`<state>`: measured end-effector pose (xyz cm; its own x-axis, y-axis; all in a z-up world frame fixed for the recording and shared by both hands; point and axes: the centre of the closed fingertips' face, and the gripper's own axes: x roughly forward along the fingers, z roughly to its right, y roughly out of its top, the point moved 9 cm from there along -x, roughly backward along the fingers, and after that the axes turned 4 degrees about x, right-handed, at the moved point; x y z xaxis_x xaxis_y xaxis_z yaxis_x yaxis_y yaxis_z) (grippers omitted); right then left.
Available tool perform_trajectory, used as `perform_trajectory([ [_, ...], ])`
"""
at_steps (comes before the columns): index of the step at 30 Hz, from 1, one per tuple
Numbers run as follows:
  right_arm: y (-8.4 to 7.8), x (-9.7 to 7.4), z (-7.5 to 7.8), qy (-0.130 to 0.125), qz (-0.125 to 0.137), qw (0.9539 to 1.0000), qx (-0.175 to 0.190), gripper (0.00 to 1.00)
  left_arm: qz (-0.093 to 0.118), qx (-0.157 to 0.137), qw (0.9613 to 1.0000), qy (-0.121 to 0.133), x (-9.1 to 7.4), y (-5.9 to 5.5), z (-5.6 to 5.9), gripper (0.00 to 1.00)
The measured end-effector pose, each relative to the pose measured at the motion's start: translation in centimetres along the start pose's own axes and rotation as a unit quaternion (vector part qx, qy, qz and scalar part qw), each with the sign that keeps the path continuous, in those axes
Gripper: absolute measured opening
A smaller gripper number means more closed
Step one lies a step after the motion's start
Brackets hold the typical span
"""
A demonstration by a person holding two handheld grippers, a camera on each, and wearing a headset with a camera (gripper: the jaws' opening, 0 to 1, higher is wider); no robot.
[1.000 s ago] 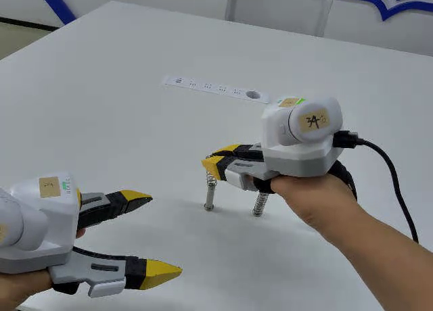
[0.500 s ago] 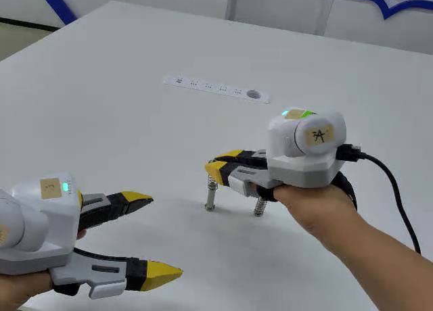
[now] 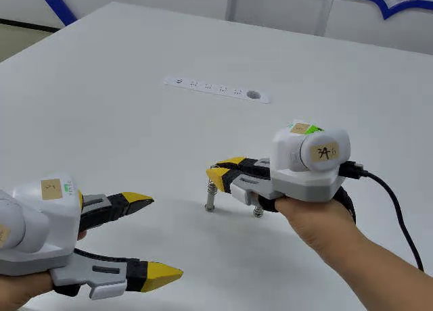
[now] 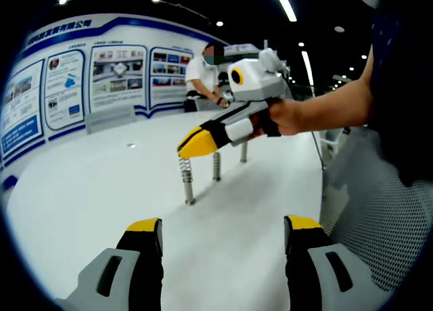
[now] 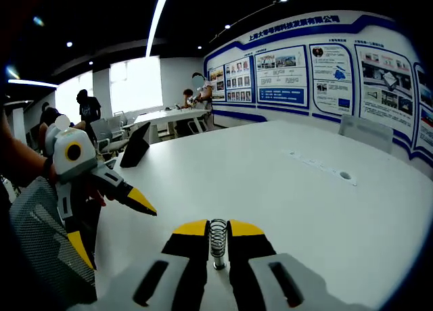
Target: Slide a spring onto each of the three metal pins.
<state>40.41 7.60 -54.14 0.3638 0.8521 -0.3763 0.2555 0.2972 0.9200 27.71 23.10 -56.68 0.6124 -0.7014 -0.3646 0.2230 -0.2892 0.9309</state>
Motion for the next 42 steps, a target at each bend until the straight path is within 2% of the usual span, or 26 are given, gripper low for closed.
perform_trajectory([
  [22,-1.7,1.0,-0.1,-0.006,-0.046,0.9989,-0.008,0.12,0.000,-0.002,1.0000,0.001,0.0,-0.2,-0.1,0.75],
  [30,-2.2,1.3,-0.1,-0.011,-0.066,0.9974,-0.028,0.12,0.000,-0.002,1.0000,0.001,0.1,-0.2,-0.1,0.75],
  [42,-2.6,1.4,-0.1,-0.012,-0.077,0.9963,-0.037,0.13,0.000,-0.003,1.0000,0.002,0.1,-0.2,-0.1,0.75],
])
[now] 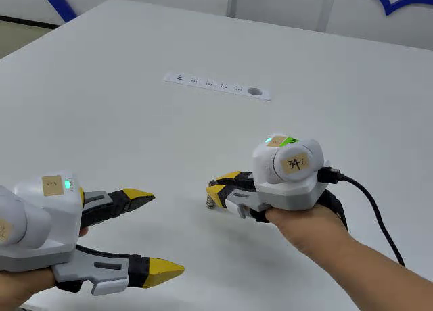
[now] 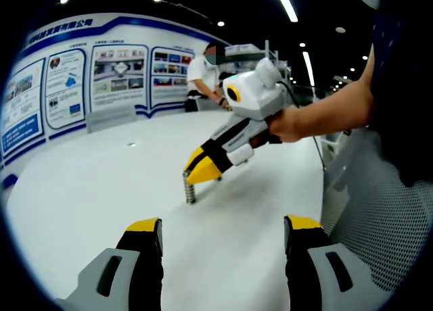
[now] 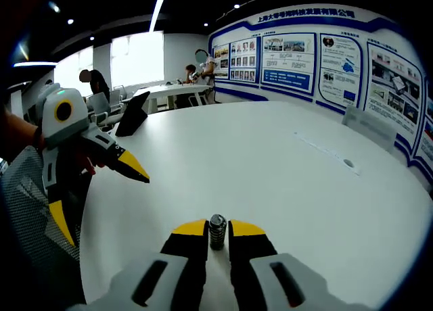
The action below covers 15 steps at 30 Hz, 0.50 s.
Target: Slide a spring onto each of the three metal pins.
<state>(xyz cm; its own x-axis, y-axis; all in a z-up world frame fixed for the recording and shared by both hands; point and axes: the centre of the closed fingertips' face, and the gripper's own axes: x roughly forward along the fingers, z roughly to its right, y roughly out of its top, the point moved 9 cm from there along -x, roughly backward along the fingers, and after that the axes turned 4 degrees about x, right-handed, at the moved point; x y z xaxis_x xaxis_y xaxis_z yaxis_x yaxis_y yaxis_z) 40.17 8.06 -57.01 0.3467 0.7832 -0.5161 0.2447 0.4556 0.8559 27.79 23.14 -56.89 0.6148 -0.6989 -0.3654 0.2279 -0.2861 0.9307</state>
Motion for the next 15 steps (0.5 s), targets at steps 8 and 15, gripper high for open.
perform_trajectory([
  [8,-0.1,-0.5,0.0,-0.003,-0.003,1.0000,0.002,0.14,0.002,0.002,1.0000,-0.002,0.2,0.1,0.0,0.75],
  [15,-0.2,-1.3,-0.2,-0.005,-0.006,1.0000,0.000,0.16,0.004,0.002,1.0000,-0.002,0.1,0.2,0.0,0.75],
])
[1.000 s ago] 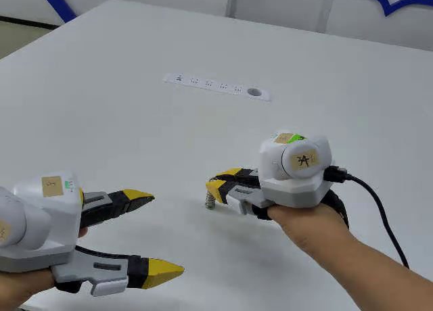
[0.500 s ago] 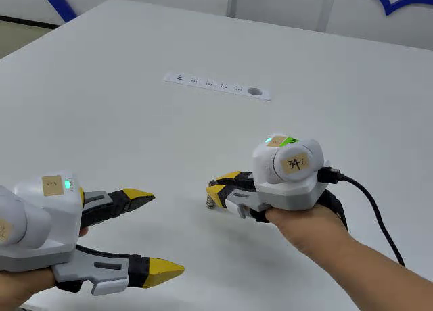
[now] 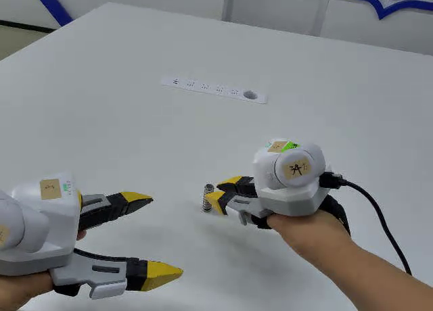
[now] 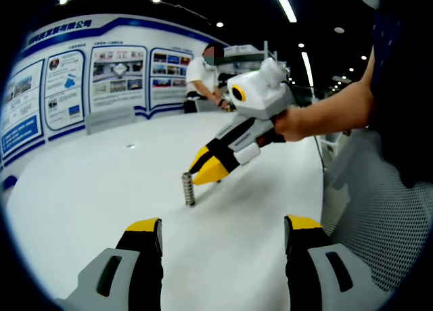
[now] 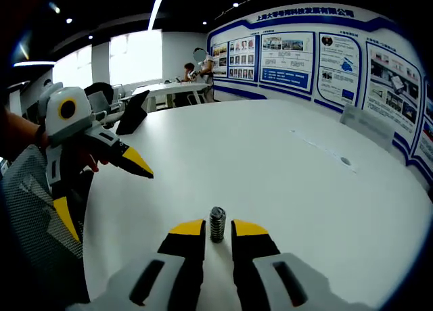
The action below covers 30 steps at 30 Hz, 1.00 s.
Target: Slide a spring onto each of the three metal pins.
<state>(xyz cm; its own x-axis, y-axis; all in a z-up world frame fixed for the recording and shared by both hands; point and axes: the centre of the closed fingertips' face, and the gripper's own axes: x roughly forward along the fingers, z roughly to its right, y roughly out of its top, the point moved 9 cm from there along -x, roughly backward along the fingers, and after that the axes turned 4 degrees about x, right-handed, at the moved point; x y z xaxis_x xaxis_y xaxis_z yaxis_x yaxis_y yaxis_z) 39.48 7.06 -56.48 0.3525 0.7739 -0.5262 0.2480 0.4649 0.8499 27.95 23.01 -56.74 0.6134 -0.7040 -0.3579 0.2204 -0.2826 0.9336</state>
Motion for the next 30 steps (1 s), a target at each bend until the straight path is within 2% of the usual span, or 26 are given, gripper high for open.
perform_trajectory([
  [11,-0.5,-2.7,-0.5,-0.001,0.003,0.9999,-0.010,0.18,-0.002,-0.002,1.0000,-0.005,0.2,-0.1,0.0,0.75],
  [21,-0.3,-5.0,-1.0,-0.001,0.017,0.9998,-0.011,0.19,0.002,0.003,1.0000,-0.007,0.3,0.4,-0.1,0.75],
  [30,-1.1,-7.1,-1.1,0.001,0.012,0.9998,-0.013,0.22,0.001,0.009,0.9999,-0.006,0.2,0.7,-0.3,0.75],
])
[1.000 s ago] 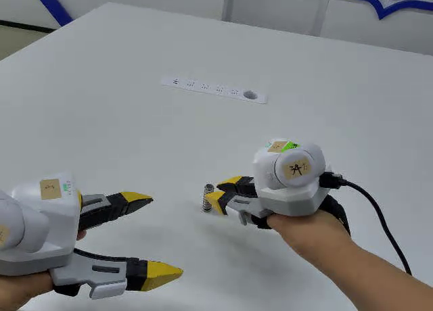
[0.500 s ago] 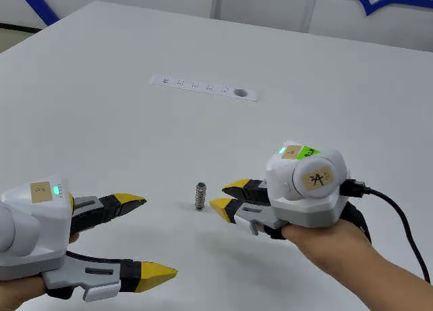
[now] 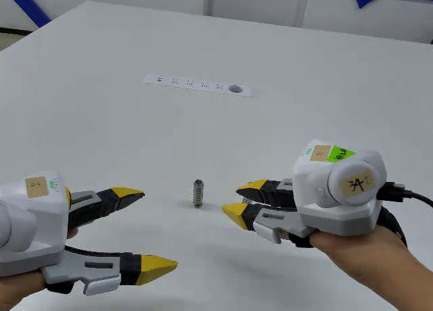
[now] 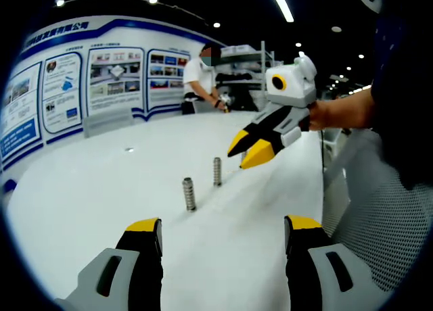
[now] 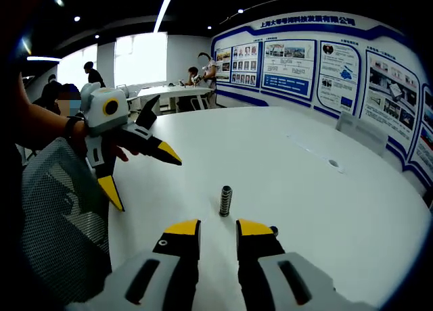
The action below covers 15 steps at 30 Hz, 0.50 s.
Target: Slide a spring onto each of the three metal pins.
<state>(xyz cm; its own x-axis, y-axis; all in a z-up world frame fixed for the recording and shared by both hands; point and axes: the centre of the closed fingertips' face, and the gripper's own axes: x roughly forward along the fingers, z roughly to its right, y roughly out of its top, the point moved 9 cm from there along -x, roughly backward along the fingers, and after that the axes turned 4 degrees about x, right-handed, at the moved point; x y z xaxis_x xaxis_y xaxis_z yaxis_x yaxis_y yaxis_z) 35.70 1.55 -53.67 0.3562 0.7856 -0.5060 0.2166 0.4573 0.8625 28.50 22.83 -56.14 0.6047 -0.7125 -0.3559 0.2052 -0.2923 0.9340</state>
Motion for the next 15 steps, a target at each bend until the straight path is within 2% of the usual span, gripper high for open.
perform_trajectory([
  [5,-1.0,-1.4,0.3,-0.005,-0.010,0.9999,0.006,0.22,-0.002,0.003,1.0000,-0.002,0.1,0.2,0.0,0.75],
  [15,-3.1,-4.7,1.8,-0.031,-0.019,0.9989,0.030,0.23,-0.004,0.006,1.0000,-0.005,0.4,0.5,0.1,0.75],
])
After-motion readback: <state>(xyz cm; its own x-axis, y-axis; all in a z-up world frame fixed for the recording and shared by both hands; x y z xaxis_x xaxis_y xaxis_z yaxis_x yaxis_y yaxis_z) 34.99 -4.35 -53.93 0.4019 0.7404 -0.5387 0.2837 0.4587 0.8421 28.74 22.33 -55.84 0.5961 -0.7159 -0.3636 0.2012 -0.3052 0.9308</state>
